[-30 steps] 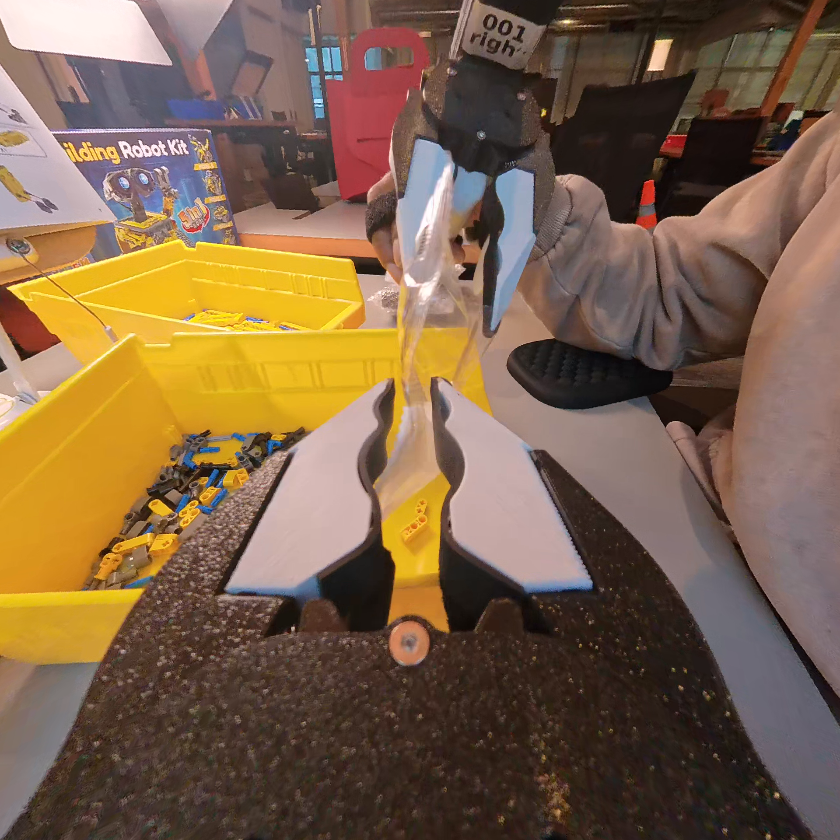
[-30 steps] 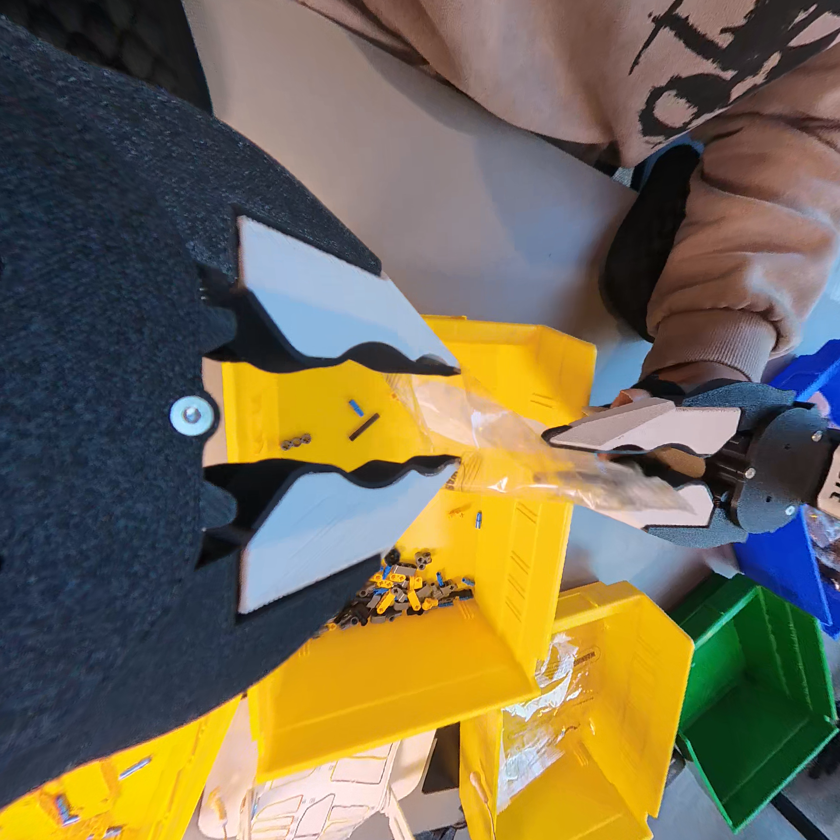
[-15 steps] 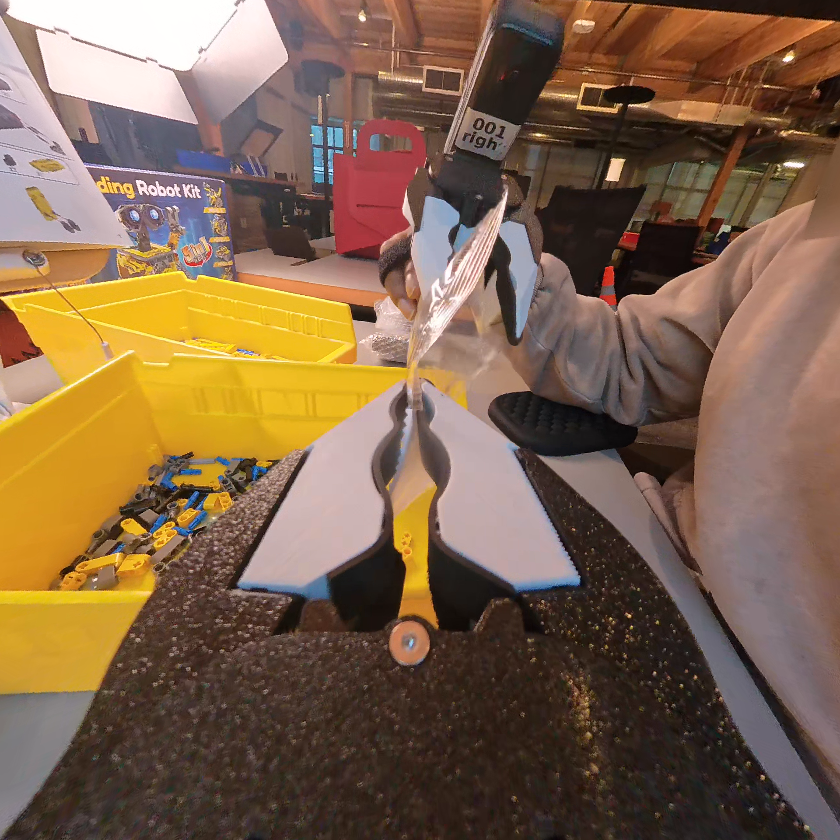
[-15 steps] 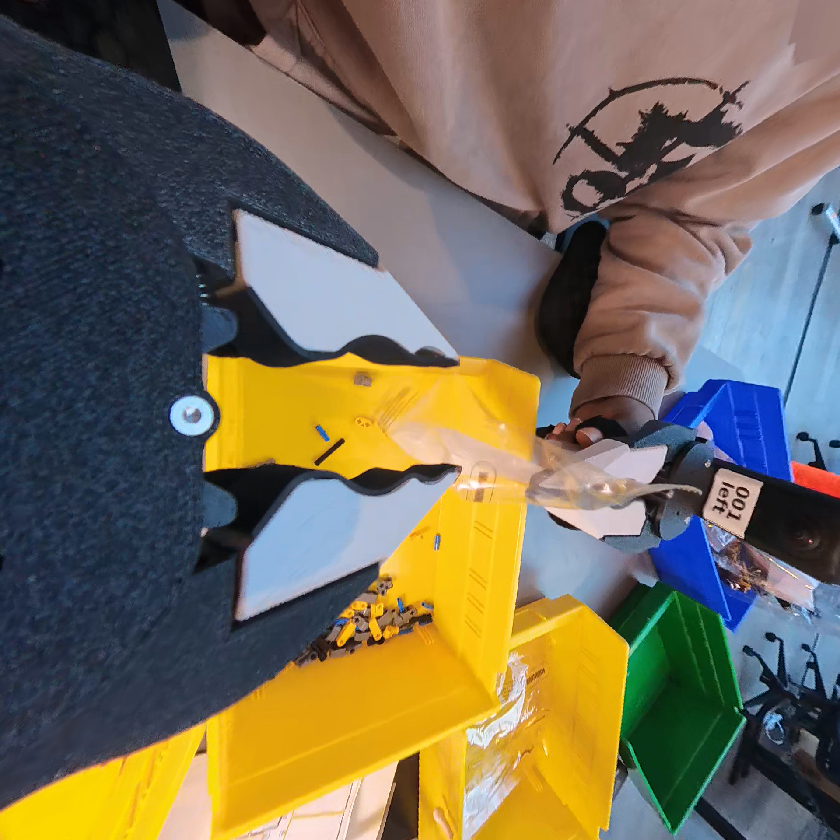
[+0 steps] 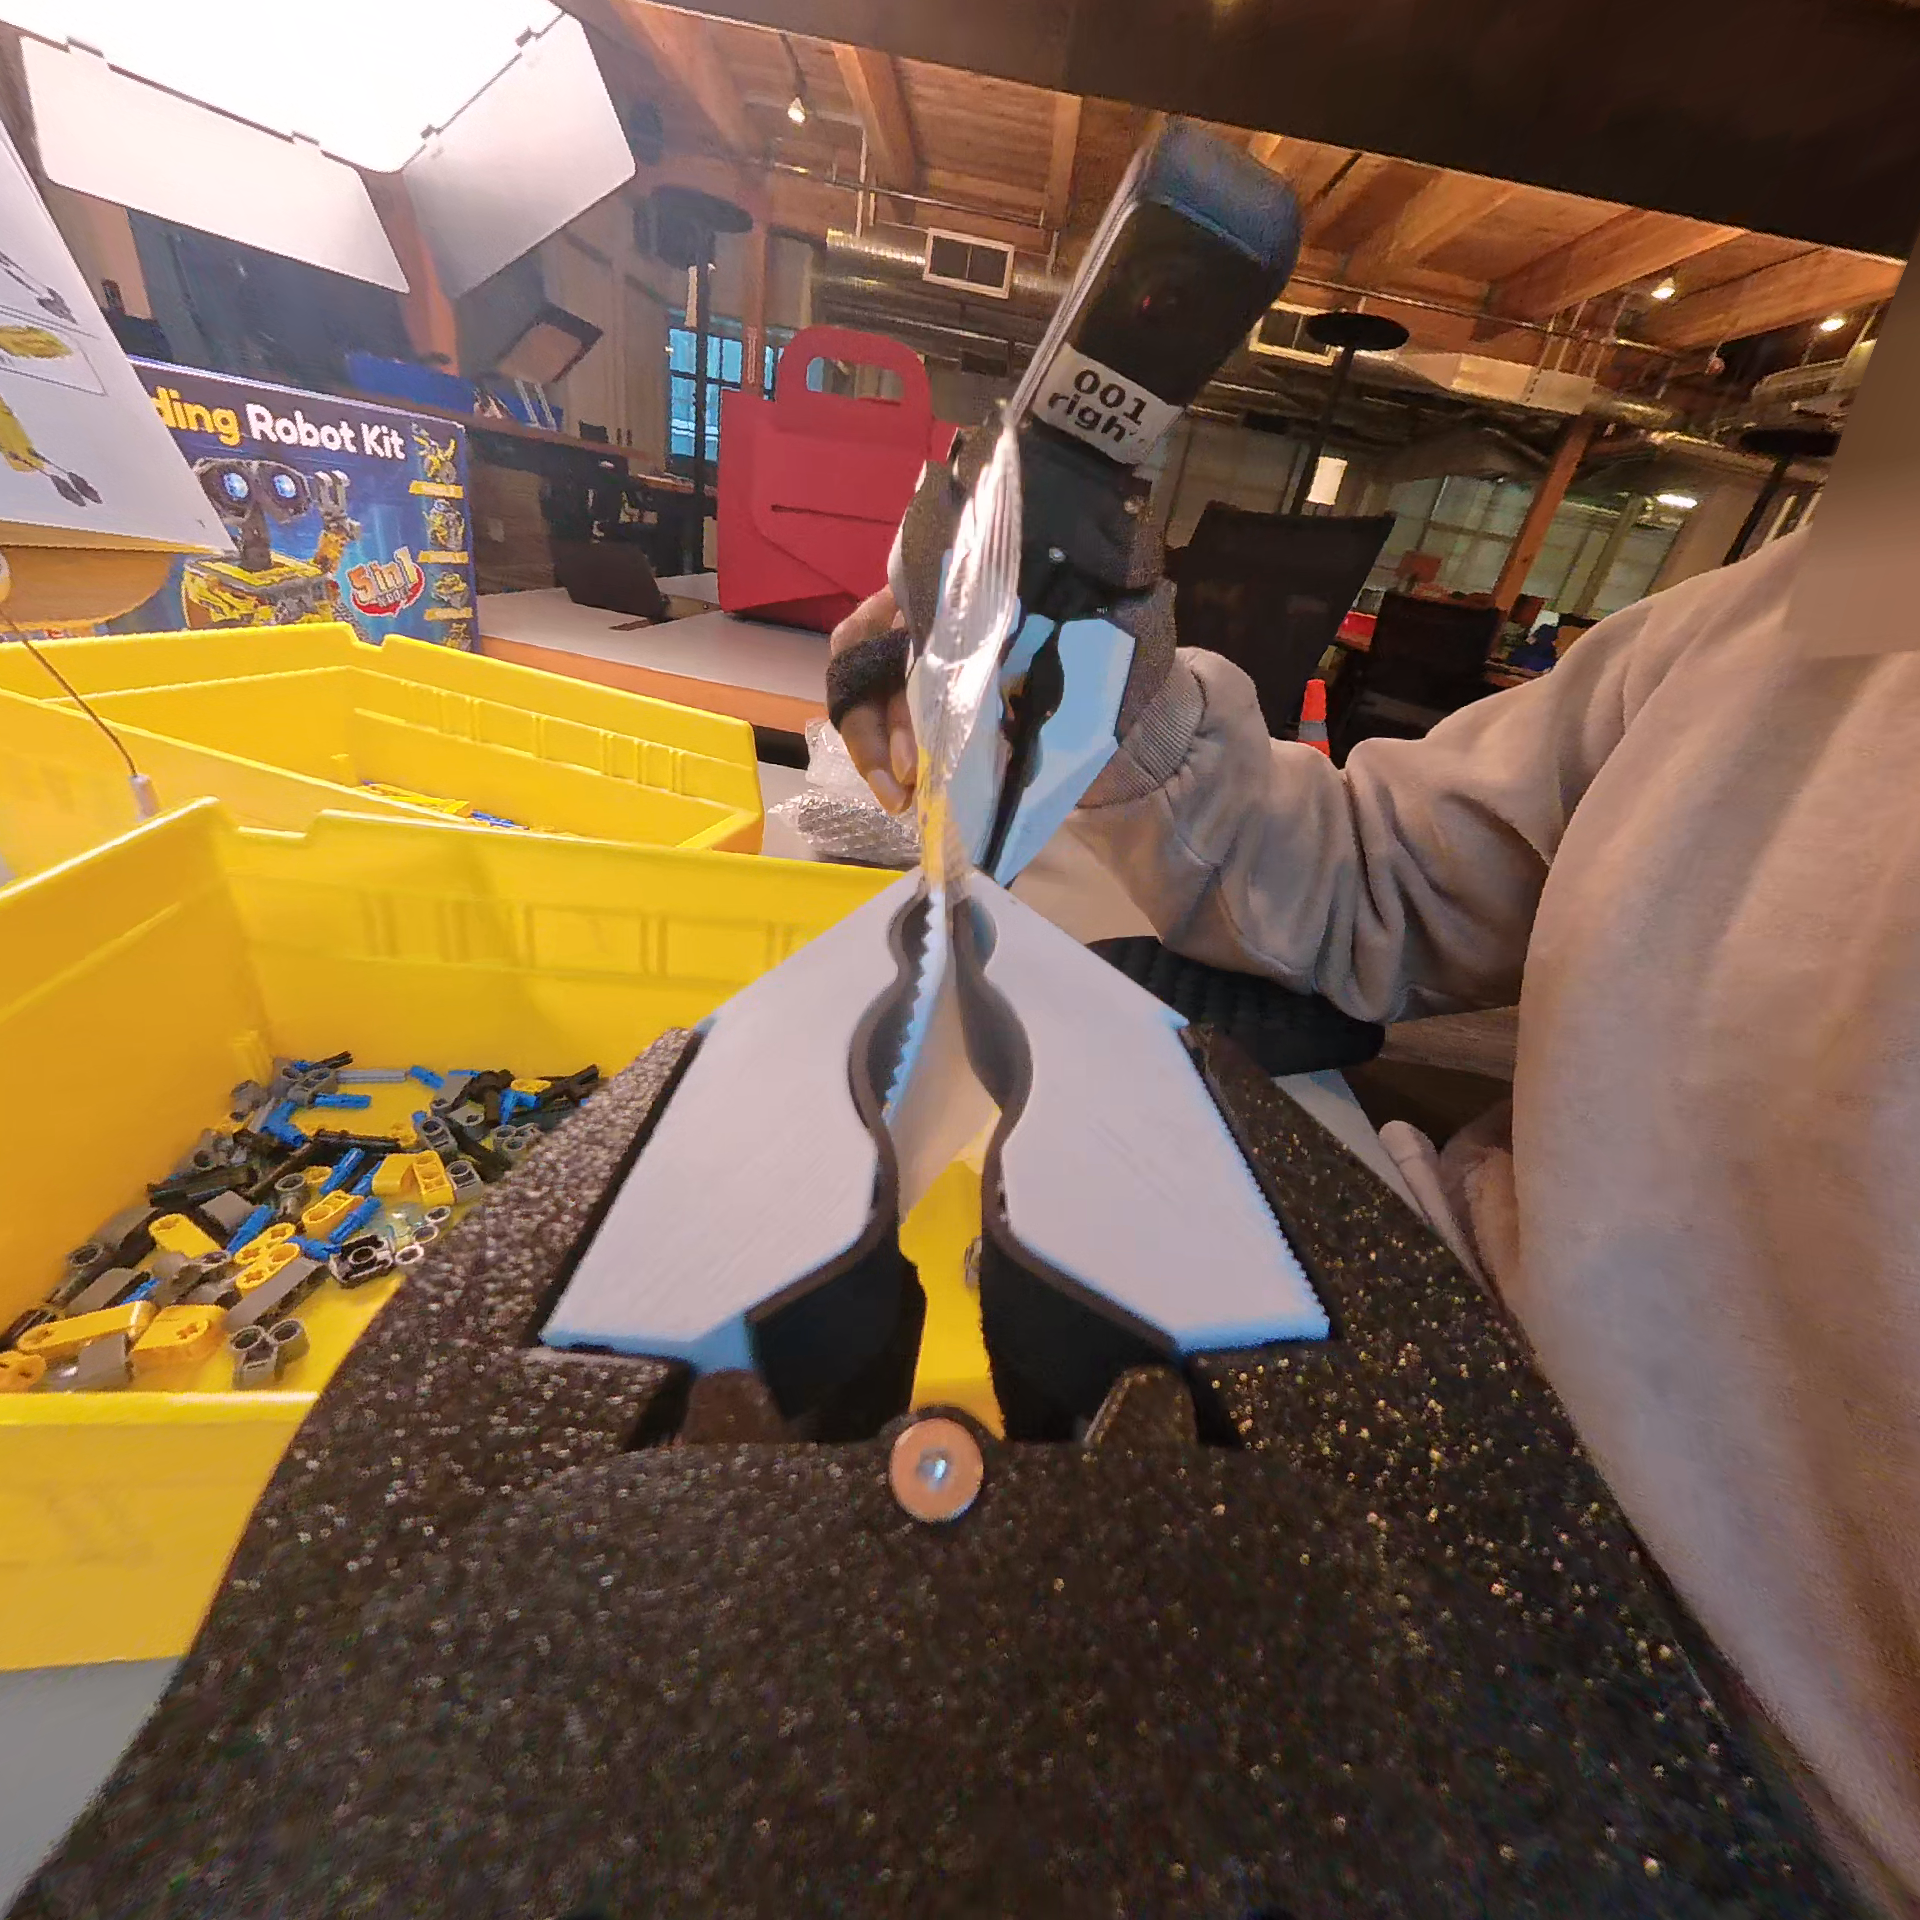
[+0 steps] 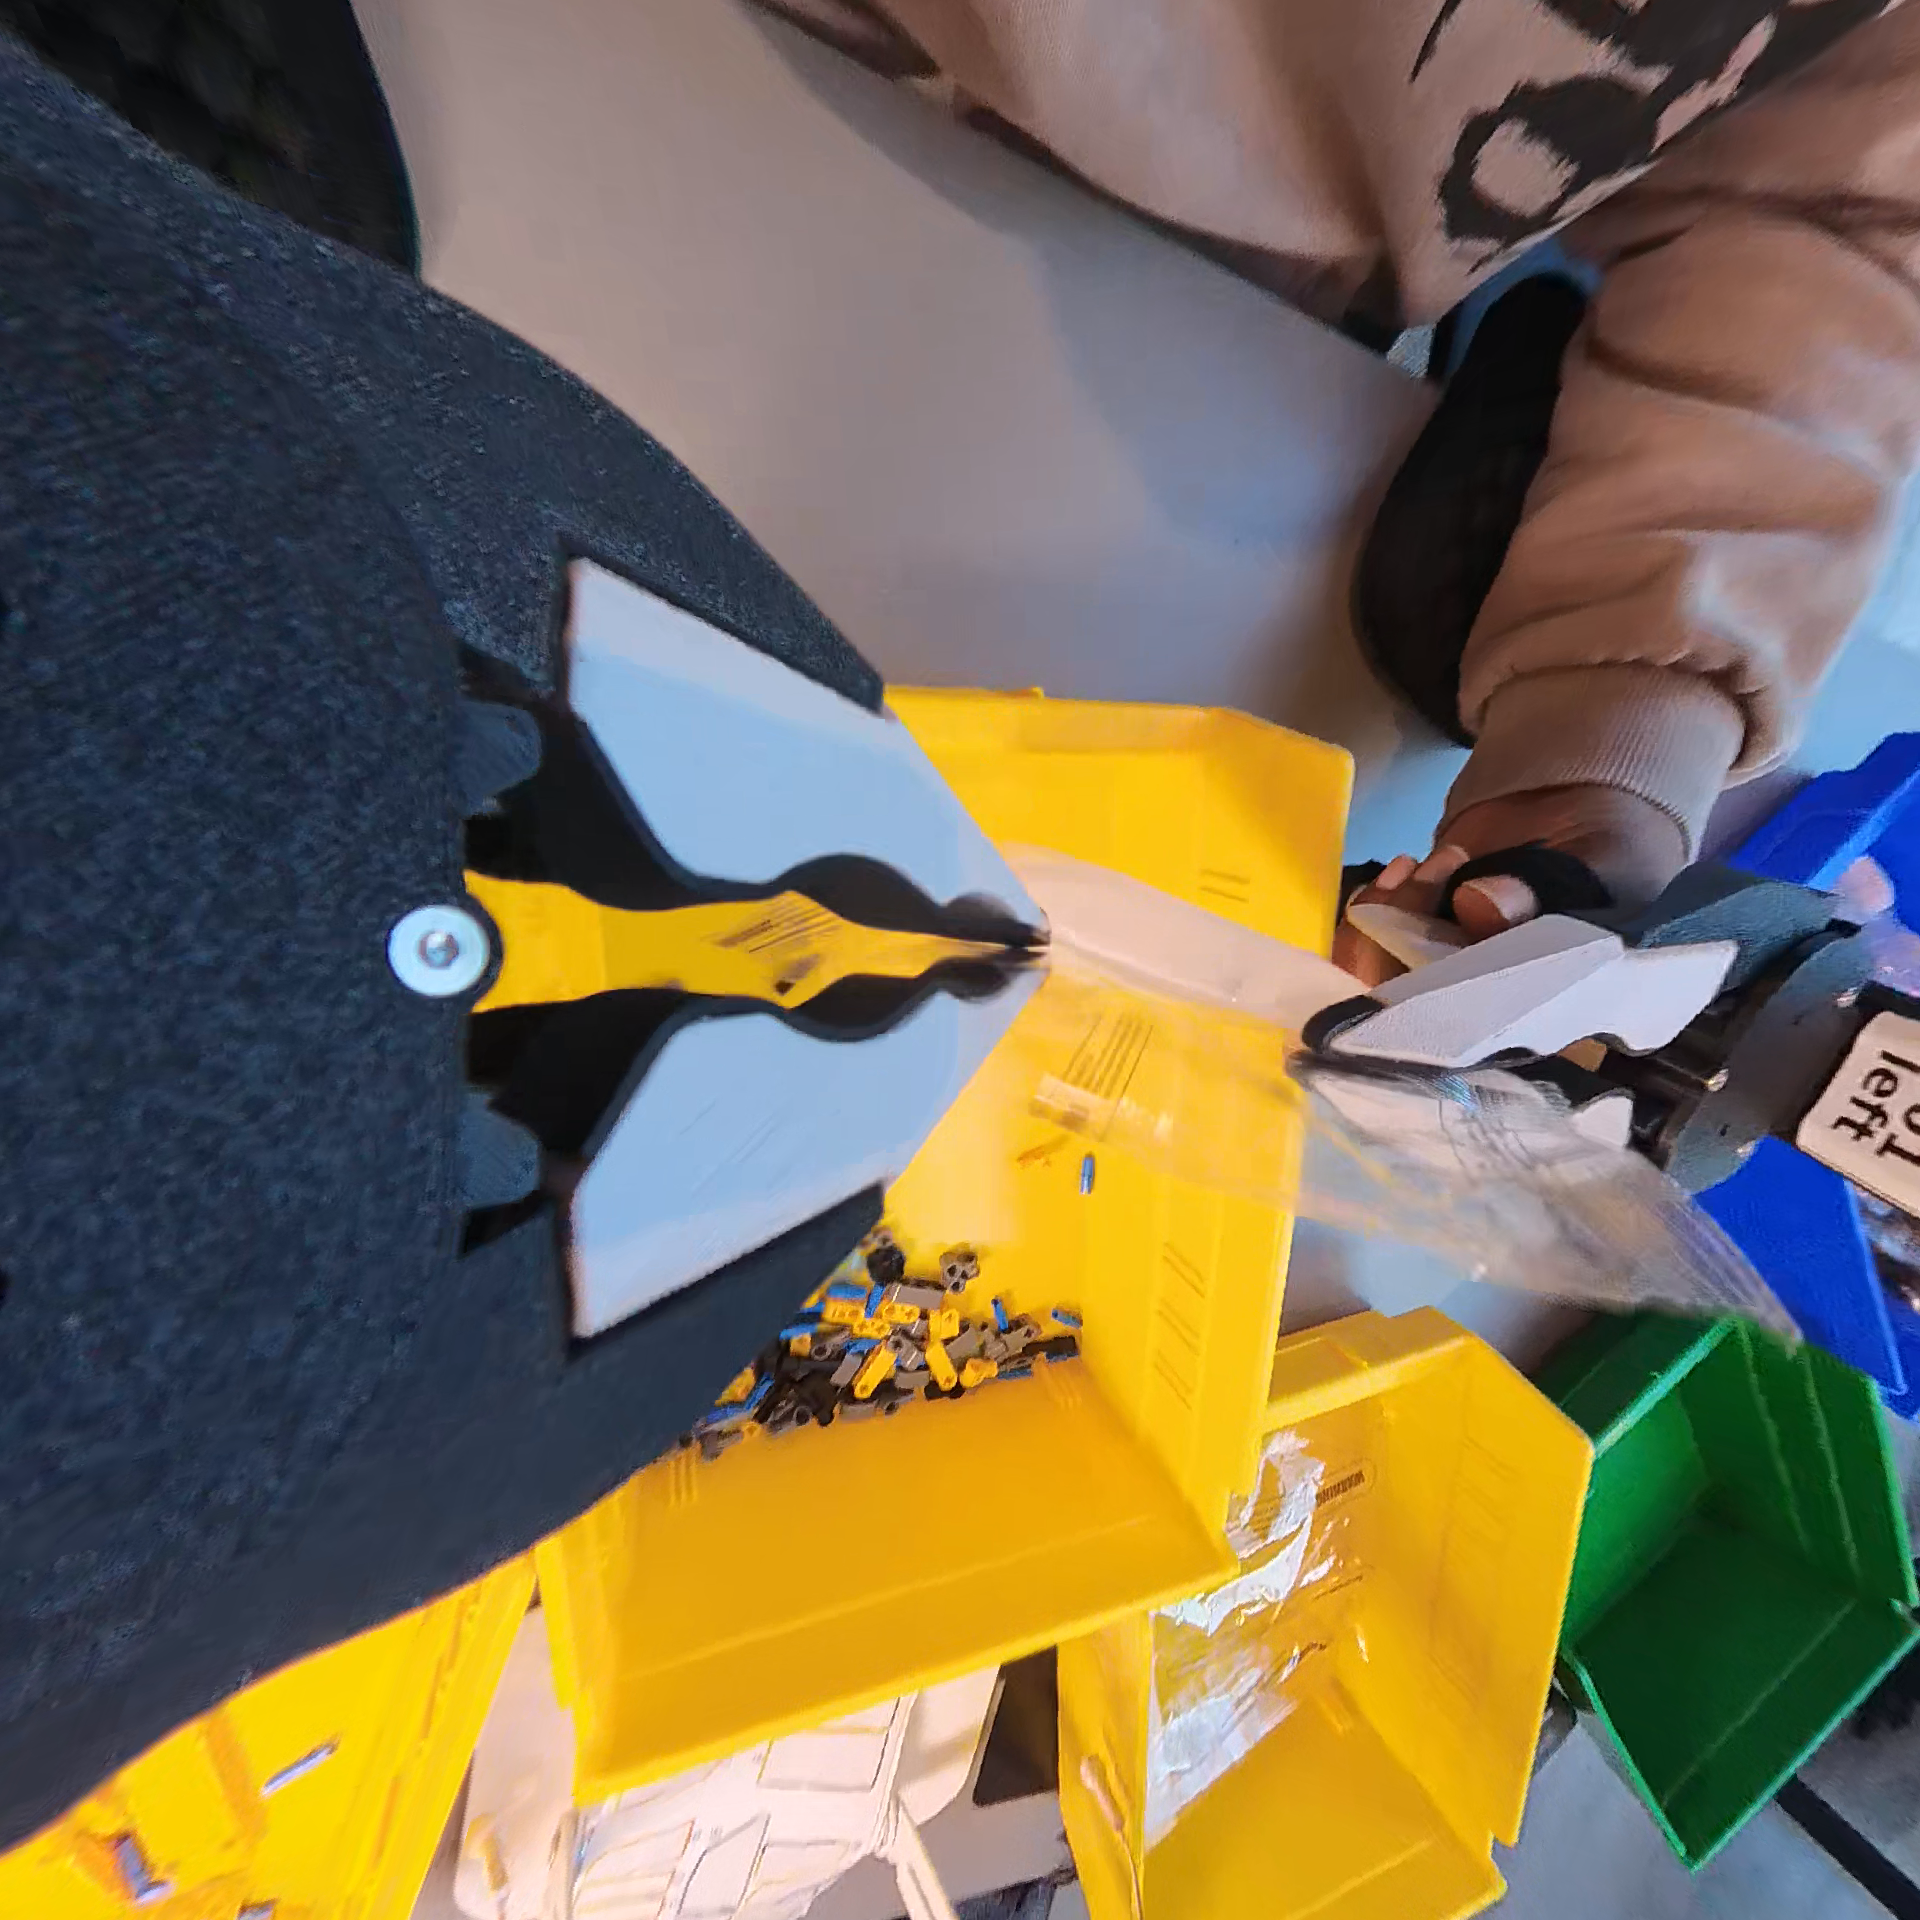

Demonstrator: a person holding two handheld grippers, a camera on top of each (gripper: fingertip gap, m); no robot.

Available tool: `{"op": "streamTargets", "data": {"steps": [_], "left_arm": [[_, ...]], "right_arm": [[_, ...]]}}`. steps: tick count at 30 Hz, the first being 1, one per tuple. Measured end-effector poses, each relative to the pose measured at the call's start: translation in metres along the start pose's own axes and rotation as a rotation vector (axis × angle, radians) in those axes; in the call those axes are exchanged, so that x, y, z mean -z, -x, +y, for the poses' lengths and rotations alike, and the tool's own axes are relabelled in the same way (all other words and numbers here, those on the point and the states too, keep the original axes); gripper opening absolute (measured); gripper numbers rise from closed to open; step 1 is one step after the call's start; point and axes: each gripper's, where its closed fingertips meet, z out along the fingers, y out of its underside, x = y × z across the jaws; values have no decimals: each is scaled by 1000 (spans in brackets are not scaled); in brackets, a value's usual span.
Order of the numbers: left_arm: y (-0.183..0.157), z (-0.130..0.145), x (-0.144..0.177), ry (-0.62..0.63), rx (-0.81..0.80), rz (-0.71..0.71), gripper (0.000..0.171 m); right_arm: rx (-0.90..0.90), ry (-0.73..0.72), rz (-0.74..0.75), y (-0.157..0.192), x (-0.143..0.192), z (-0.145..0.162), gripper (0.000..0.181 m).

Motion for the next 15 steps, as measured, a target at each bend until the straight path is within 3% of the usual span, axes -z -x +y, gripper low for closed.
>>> {"op": "streamTargets", "data": {"steps": [7,11,15], "left_arm": [[11,-15,14,1,-98,-109,14],[6,1,6,110,-168,-108,0],[1,3,3,117,-176,-90,0]], "right_arm": [[38,132,46,-5,8,20,0],[119,153,36,5,-6,12,0],[143,11,-11,15,-4,-10,0]]}}
